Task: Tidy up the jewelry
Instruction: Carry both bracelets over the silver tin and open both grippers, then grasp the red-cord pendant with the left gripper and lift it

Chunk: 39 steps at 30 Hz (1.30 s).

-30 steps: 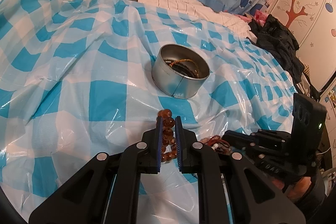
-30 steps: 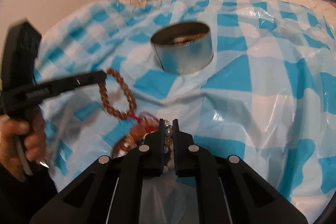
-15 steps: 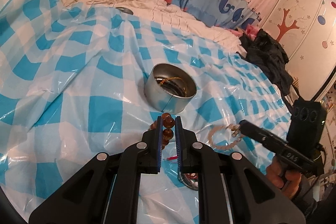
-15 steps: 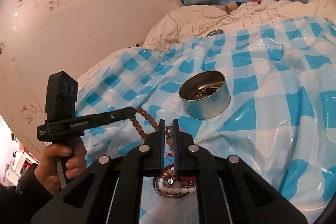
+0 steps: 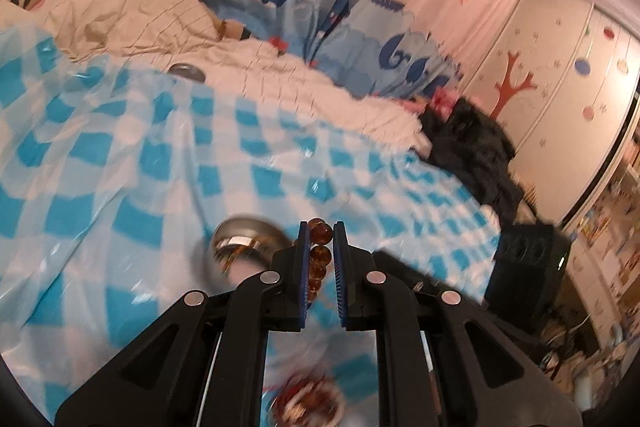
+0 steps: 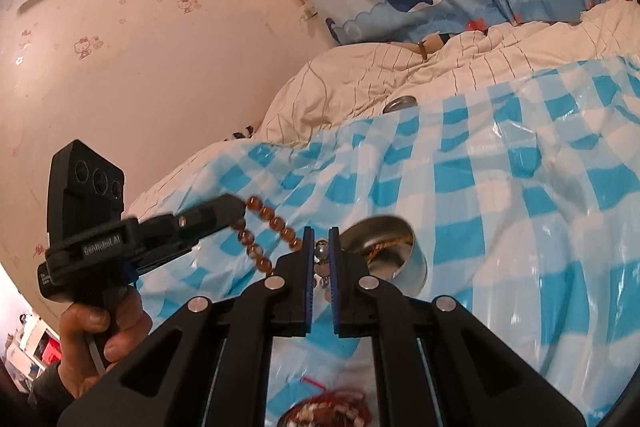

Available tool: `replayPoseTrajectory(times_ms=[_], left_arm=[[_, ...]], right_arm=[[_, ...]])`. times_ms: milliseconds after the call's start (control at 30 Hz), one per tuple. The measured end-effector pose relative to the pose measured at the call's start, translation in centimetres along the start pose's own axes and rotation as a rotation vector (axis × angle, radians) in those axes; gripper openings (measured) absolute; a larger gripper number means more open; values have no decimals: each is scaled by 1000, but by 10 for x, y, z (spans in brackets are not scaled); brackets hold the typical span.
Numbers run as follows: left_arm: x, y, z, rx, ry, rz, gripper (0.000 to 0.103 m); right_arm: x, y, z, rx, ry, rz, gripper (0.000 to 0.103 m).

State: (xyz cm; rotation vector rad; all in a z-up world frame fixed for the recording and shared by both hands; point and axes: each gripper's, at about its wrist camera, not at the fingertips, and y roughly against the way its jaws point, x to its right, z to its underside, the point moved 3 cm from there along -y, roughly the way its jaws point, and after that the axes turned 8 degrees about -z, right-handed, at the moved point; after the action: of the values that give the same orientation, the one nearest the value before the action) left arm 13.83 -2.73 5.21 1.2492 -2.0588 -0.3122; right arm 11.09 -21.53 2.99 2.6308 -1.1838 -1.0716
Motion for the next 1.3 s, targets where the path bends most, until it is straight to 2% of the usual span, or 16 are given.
replayPoseTrajectory(times_ms=[100, 133, 167, 267, 367, 433, 500, 600, 733, 867, 1000, 1100, 1167, 1300], left_arm=[[-10, -26, -8, -9, 48, -21, 10], [-15, -37, -8, -36, 65, -46, 10], [-26, -57, -2, -111, 85, -87, 10], [-48, -82, 12, -219, 108, -219, 10], [-51, -71, 10, -203, 94, -238, 13], [-50, -54, 8, -173, 84, -233, 18], [-53, -41, 12, -162, 87, -238, 25], [-58, -23, 25, -173, 96, -245, 26], [-52, -1, 47, -193, 56, -244, 27], [-32, 10, 83, -240, -29, -241, 33], [-20, 8, 109, -279, -65, -229, 37], [-21, 2, 119, -303, -58, -209, 38], [-16, -3, 124, -311, -67, -185, 38], [12, -13, 130, -310, -162, -139, 42]], right_arm=[[5, -17, -10, 1, 14, 17, 8], [7, -23, -12, -2, 19, 30, 8], [10, -33, -14, -12, 22, 45, 8], [27, -72, -8, -127, 21, 115, 9], [34, -80, 1, -161, 1, 139, 10], [31, -70, 0, -138, 0, 132, 26], [26, -55, -3, -106, 2, 133, 28], [20, -23, 9, -88, -12, 151, 32], [15, 15, 44, -132, -28, 224, 40], [10, 44, 75, -155, -68, 272, 43], [11, 58, 98, -167, -105, 289, 44], [13, 55, 103, -180, -107, 313, 45], [17, 54, 104, -173, -117, 335, 49], [24, 56, 103, -161, -153, 339, 50]])
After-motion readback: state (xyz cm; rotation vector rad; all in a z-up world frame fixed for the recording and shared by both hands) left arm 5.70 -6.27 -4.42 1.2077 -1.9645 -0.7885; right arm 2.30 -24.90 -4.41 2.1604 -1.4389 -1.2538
